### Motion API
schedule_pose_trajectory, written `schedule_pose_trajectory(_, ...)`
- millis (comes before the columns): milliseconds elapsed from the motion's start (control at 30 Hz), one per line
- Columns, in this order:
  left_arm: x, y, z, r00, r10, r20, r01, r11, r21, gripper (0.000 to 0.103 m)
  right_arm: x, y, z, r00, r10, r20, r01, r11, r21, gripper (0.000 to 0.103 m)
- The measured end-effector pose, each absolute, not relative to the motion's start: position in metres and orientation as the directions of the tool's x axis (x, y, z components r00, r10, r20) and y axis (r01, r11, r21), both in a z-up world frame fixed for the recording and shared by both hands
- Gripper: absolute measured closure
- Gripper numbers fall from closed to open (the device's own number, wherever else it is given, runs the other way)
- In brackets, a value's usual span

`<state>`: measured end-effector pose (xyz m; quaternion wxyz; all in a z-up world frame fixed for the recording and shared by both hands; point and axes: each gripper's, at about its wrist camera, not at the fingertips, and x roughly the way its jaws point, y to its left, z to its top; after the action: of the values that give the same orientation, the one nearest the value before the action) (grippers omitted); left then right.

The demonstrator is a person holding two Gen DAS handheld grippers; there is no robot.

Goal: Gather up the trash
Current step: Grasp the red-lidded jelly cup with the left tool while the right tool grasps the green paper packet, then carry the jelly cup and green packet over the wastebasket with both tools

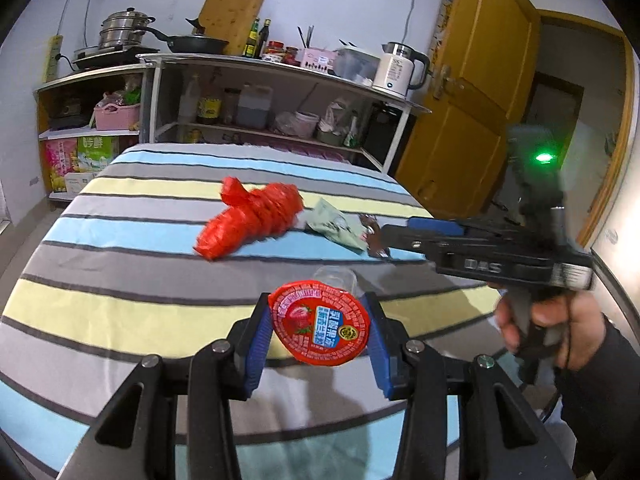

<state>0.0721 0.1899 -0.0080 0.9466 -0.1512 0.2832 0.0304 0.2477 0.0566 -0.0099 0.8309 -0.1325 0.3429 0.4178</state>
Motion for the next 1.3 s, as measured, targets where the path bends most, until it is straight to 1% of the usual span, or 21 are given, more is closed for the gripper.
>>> schedule_pose_trajectory(167, 0.076, 0.200, -0.005, 0.845, -0.027, -0.535, -0.144, 0.950, -0.276, 0.057, 0.276, 0.084, -0.021, 0.393, 0.580, -0.713, -0.817, 0.576, 0.019, 0.047)
schedule_pose_trajectory(300, 0.078, 0.205, -0.007, 0.846, -0.034, -0.531, -0.144, 0.946, -0.289, 0.057, 0.298, 0.100, -0.030, 0.356, 0.570, -0.741, -0.843, 0.538, 0.009, 0.043)
schedule_pose_trajectory(500, 0.081, 0.210, -0.012, 0.842, -0.041, -0.538, -0.149, 0.941, -0.305, 0.057, 0.312, 0.114, -0.050, 0.278, 0.517, -0.810, -0.883, 0.469, -0.004, 0.042)
schedule_pose_trajectory(667, 0.085, 0.210, -0.014, 0.836, -0.045, -0.546, -0.152, 0.939, -0.310, 0.057, 0.314, 0.109, -0.048, 0.271, 0.529, -0.804, -0.872, 0.489, 0.028, 0.042)
schedule_pose_trajectory(700, 0.085, 0.210, -0.014, 0.836, -0.046, -0.547, -0.152, 0.938, -0.311, 0.057, 0.313, 0.108, -0.048, 0.272, 0.529, -0.804, -0.866, 0.498, 0.034, 0.045)
schedule_pose_trajectory(800, 0.085, 0.209, -0.014, 0.835, -0.042, -0.549, -0.155, 0.938, -0.309, 0.057, 0.309, 0.104, -0.044, 0.268, 0.538, -0.799, -0.852, 0.520, 0.064, 0.061)
schedule_pose_trajectory(900, 0.085, 0.209, -0.012, 0.835, -0.038, -0.549, -0.160, 0.938, -0.308, 0.057, 0.300, 0.103, -0.042, 0.274, 0.541, -0.795, -0.850, 0.523, 0.063, 0.068)
schedule_pose_trajectory(1000, 0.084, 0.207, -0.011, 0.835, -0.034, -0.550, -0.164, 0.938, -0.306, 0.057, 0.294, 0.104, -0.042, 0.281, 0.538, -0.794, -0.849, 0.525, 0.055, 0.071)
schedule_pose_trajectory(1067, 0.083, 0.207, -0.011, 0.835, -0.034, -0.550, -0.164, 0.938, -0.306, 0.057, 0.291, 0.102, -0.040, 0.269, 0.548, -0.792, -0.848, 0.525, 0.075, 0.073)
schedule_pose_trajectory(1300, 0.077, 0.202, -0.004, 0.839, -0.026, -0.543, -0.162, 0.941, -0.296, 0.057, 0.272, 0.084, -0.026, 0.283, 0.580, -0.764, -0.838, 0.537, 0.098, 0.073)
